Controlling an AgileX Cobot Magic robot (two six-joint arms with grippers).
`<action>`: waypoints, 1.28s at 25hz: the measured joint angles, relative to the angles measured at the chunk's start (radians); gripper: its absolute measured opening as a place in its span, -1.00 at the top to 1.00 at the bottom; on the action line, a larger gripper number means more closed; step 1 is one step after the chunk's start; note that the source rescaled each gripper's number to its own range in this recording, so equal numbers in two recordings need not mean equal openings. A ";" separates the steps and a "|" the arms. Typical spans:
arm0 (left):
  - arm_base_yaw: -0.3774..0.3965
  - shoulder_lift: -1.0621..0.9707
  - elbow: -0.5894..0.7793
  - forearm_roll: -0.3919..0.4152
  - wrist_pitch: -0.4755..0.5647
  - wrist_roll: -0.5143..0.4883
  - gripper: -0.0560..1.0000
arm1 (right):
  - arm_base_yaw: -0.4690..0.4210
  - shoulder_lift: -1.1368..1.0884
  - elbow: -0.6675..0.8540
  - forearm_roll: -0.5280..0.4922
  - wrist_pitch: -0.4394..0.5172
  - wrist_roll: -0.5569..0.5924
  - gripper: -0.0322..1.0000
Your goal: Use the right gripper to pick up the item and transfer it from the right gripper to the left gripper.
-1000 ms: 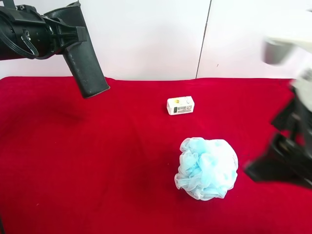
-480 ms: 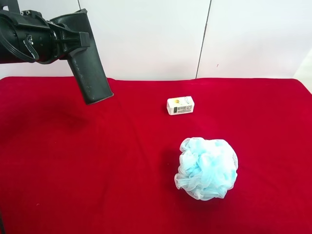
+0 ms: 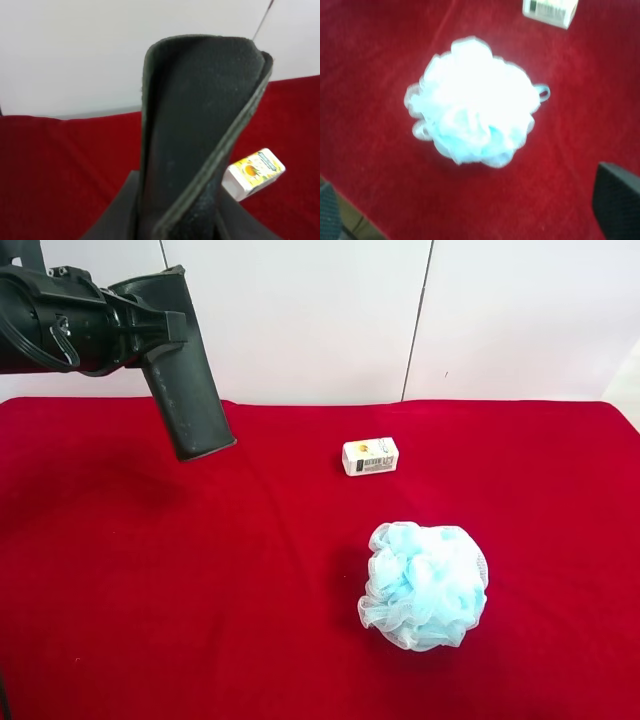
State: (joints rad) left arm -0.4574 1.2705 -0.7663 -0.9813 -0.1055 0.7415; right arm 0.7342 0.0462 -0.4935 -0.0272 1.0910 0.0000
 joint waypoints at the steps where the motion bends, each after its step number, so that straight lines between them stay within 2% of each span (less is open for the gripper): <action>1: 0.000 0.000 0.000 0.000 0.005 0.000 0.86 | 0.000 0.000 0.007 -0.002 -0.005 0.000 -1.00; 14: 0.000 0.000 0.000 -0.001 0.112 0.000 0.86 | -0.015 -0.010 0.011 -0.031 -0.023 0.039 -1.00; 19: 0.000 0.009 -0.028 -0.001 0.157 0.000 0.86 | -0.181 -0.042 0.011 -0.031 -0.025 0.039 -1.00; 22: 0.000 0.052 -0.100 0.003 0.217 -0.002 0.86 | -0.319 -0.048 0.011 -0.031 -0.025 0.039 -1.00; 26: 0.000 0.146 -0.215 0.046 0.301 -0.004 0.86 | -0.484 -0.048 0.011 -0.031 -0.025 0.039 -1.00; 29: 0.004 0.216 -0.275 0.090 0.328 -0.007 0.86 | -0.560 -0.048 0.011 -0.031 -0.025 0.039 -1.00; 32: 0.045 0.285 -0.314 0.132 0.353 -0.011 0.86 | -0.593 -0.048 0.012 -0.031 -0.025 0.039 -1.00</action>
State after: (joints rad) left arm -0.4127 1.5557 -1.0806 -0.8496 0.2474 0.7309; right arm 0.1411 -0.0015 -0.4816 -0.0583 1.0656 0.0387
